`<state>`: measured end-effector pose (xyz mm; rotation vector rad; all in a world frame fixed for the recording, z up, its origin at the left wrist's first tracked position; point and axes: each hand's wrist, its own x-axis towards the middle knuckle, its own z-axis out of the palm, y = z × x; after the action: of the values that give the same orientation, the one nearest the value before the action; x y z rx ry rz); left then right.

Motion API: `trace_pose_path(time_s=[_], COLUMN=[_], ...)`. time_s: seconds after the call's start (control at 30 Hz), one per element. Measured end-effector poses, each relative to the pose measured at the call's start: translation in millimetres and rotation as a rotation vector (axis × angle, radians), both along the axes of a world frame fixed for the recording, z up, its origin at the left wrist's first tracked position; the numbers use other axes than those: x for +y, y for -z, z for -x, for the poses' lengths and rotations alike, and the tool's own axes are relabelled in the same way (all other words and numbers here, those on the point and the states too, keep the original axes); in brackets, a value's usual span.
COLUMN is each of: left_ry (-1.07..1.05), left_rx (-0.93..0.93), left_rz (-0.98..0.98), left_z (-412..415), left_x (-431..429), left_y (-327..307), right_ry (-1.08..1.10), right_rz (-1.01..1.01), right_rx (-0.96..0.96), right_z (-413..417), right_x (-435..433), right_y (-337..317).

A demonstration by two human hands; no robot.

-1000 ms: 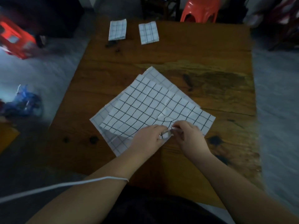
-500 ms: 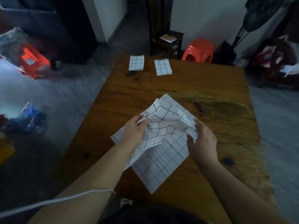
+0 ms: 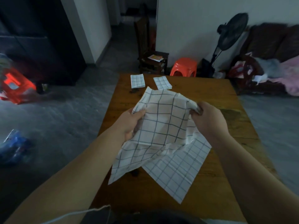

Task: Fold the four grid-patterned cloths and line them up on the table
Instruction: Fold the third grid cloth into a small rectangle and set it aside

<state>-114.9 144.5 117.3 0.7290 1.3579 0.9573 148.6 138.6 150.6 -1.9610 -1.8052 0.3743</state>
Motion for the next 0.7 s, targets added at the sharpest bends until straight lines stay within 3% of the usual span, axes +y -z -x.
trace_pose_path(time_s=[0.17, 0.4, 0.5, 0.63, 0.7], left_ry=[-0.081, -0.079, -0.037, 0.141, 0.168], left_rx=[-0.056, 0.07, 0.278, 0.796, 0.885], left_rz=[0.111, 0.193, 0.179, 0.117, 0.101], left_z=[2.8, -16.0, -18.6, -18.4, -21.6], left_x=[38.0, 107.2, 140.0, 168.1, 175.0], left_y=[16.7, 67.8, 108.2, 163.6, 183.8], right_ry=[0.105, 0.292, 0.352, 0.376, 0.372], right_rz=[0.143, 0.291, 0.332, 0.381, 0.406], right_rx=[0.255, 0.643, 0.654, 0.488, 0.433], right_z=[-23.1, -61.1, -67.7, -64.2, -58.2], right_x=[27.8, 100.6, 151.2, 206.9, 225.8], right_y=[9.2, 81.6, 125.5, 190.1, 217.2])
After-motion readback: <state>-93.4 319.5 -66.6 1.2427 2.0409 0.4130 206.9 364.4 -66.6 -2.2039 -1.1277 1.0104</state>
